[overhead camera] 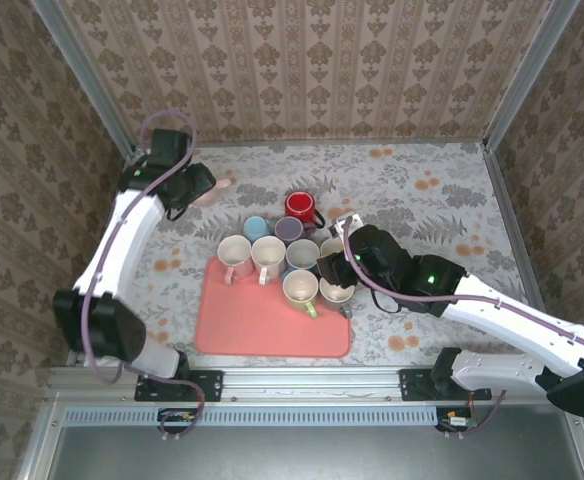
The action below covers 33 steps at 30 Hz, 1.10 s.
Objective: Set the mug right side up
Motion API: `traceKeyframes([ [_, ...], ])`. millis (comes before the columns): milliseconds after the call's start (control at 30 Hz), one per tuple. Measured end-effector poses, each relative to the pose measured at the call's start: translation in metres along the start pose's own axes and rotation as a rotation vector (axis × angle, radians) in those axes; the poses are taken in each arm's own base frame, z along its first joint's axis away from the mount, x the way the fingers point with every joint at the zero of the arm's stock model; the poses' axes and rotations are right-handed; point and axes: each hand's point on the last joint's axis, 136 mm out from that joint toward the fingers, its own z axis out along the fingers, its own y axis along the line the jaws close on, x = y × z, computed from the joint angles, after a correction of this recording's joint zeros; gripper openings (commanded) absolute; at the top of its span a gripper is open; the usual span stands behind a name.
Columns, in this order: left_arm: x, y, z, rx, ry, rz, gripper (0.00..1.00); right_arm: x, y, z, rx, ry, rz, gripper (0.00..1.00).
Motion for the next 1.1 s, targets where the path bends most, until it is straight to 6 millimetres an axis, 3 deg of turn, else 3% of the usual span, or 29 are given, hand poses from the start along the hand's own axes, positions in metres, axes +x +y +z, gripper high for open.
traceKeyframes([
  [100, 0.002, -0.01, -0.018, 0.137, -0.085, 0.058, 0.22, -0.005, 0.002, -0.001, -0.008, -0.016, 0.003, 0.54],
  [400, 0.046, -0.046, -0.027, 0.583, -0.147, 0.169, 0.22, -0.048, 0.009, -0.012, -0.172, -0.092, 0.144, 0.56],
  [633, 0.052, -0.072, -0.091, 0.876, -0.375, 0.304, 0.2, -0.091, 0.012, -0.008, -0.422, -0.116, 0.417, 0.68],
  [767, 0.062, -0.083, -0.124, 1.011, -0.51, 0.418, 0.2, -0.112, 0.036, 0.003, -0.63, -0.07, 0.564, 0.72],
  [967, 0.082, -0.094, -0.147, 1.11, -0.585, 0.542, 0.2, -0.142, 0.061, 0.008, -0.806, -0.023, 0.669, 0.72],
  [1100, 0.084, -0.097, -0.159, 1.138, -0.627, 0.585, 0.2, -0.158, 0.073, 0.008, -0.865, -0.012, 0.681, 0.63],
])
